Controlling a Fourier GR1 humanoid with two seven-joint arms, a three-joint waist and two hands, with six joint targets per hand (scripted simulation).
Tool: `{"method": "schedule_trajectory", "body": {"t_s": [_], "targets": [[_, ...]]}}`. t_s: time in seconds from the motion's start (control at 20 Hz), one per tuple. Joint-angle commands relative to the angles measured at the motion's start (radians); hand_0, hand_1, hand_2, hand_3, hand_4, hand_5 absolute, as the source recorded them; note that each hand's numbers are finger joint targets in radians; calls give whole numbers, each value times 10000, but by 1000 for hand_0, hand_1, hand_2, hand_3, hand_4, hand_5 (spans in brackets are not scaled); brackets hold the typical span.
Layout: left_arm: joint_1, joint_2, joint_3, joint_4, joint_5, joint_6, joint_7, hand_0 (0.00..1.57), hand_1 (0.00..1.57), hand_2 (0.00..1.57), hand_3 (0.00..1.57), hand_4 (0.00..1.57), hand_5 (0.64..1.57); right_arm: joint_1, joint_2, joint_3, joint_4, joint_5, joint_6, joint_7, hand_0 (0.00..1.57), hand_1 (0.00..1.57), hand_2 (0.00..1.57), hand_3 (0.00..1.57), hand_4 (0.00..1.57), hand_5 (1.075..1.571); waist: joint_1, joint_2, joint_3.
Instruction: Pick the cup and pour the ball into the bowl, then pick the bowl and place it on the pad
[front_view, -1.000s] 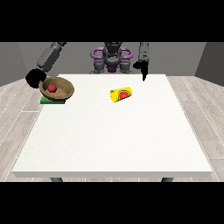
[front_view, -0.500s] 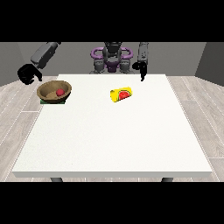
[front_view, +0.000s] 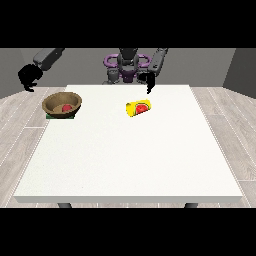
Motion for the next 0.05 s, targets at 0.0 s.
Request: {"method": "schedule_trajectory", "body": {"t_s": [0.0], "targets": [[-182,-16,-670,-194,244,745,368,0,0,0,0,1216,1340,171,-608,-201,216,-218,995,46,0,0,582,754,713,1075,-95,15,8]]}}
